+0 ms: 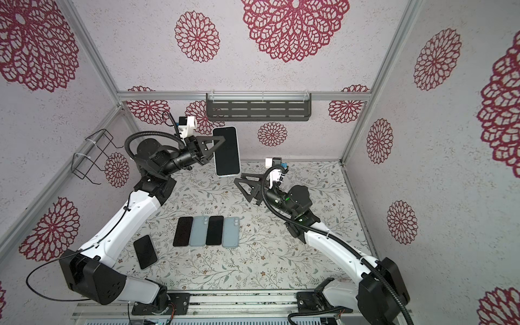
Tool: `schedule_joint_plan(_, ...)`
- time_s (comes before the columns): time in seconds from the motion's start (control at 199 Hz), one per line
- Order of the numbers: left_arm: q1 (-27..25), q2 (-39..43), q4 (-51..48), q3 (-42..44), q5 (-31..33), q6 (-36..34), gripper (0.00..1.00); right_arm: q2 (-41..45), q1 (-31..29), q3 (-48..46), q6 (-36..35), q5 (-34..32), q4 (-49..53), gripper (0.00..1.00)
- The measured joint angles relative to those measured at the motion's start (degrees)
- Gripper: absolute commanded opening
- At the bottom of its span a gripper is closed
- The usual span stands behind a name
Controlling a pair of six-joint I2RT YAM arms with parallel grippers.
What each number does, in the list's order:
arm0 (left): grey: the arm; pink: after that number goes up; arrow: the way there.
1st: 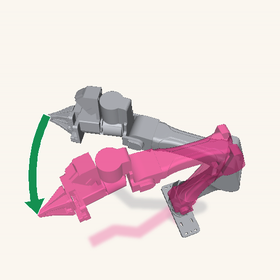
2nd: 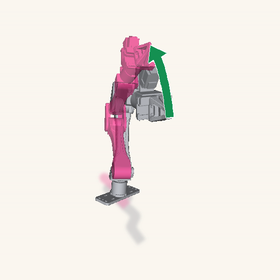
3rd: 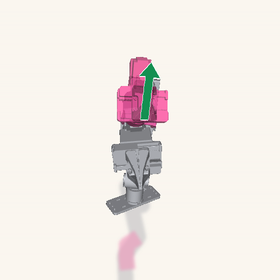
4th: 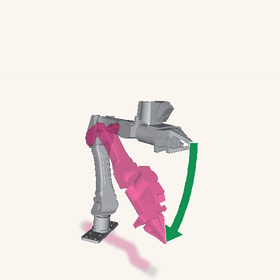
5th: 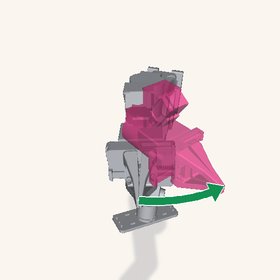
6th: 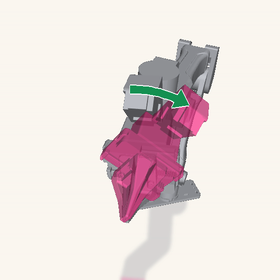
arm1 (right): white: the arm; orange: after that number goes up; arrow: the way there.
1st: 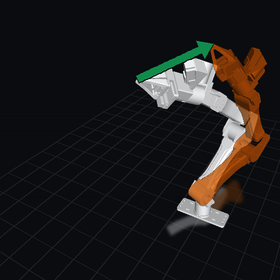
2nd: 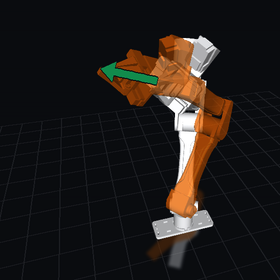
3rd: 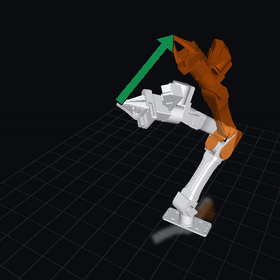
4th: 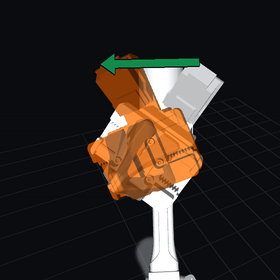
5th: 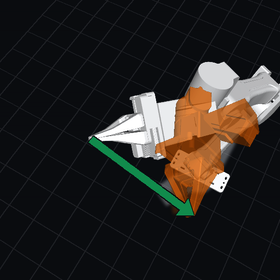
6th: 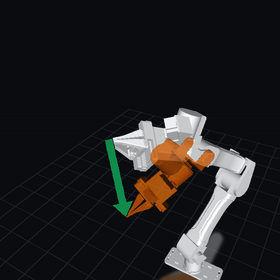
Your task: Take the phone out of the phone case
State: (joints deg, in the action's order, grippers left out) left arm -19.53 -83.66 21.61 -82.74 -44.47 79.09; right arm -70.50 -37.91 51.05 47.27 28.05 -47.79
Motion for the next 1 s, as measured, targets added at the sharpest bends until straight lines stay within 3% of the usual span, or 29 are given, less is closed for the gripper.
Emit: schedule_joint_plan(1.004, -0.1, 0.0, 1.7, 1.6, 0.4, 0.9, 0.0, -4.8, -0.2, 1.8, 4.9, 0.1, -6.9, 0.75)
